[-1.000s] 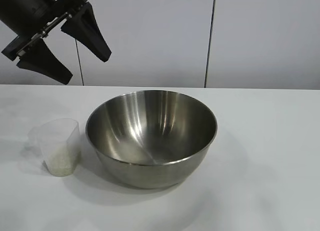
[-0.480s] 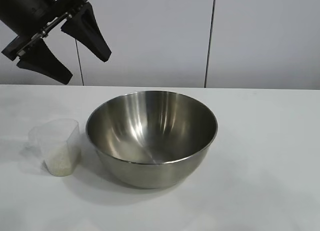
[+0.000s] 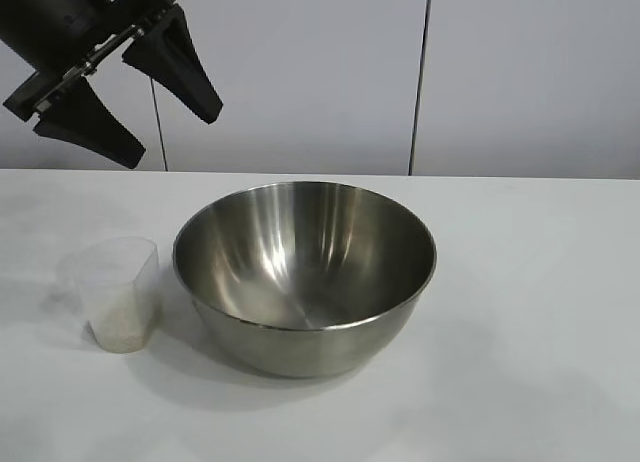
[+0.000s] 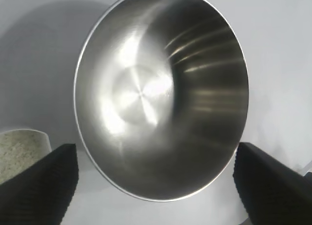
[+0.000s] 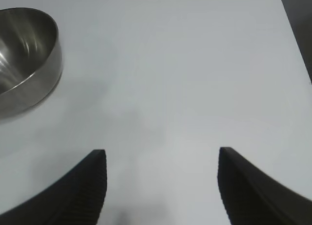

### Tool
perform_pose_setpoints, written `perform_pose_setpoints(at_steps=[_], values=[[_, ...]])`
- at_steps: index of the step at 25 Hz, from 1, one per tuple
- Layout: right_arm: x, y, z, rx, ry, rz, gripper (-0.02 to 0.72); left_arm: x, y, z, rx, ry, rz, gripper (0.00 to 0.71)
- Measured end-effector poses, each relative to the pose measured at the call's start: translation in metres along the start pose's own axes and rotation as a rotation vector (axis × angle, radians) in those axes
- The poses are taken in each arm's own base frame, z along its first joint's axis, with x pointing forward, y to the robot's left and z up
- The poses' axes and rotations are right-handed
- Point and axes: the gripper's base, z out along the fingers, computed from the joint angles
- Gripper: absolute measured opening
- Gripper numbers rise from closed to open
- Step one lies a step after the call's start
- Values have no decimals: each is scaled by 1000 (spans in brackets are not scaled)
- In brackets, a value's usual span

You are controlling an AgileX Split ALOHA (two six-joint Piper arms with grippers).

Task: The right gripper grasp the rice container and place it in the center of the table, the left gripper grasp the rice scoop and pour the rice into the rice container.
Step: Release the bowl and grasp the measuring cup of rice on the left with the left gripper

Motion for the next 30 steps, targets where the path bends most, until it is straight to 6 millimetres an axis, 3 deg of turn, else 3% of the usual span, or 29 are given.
perform_pose_setpoints(at_steps=[20, 26, 30], values=[[0, 0, 0, 0, 0, 0, 453, -2, 1, 0, -7, -17, 0, 624], [0, 0, 0, 0, 0, 0, 453, -11, 6, -1, -69, -120, 64, 622], [0, 0, 0, 0, 0, 0, 453, -16, 18, -4, -215, -164, 163, 578]])
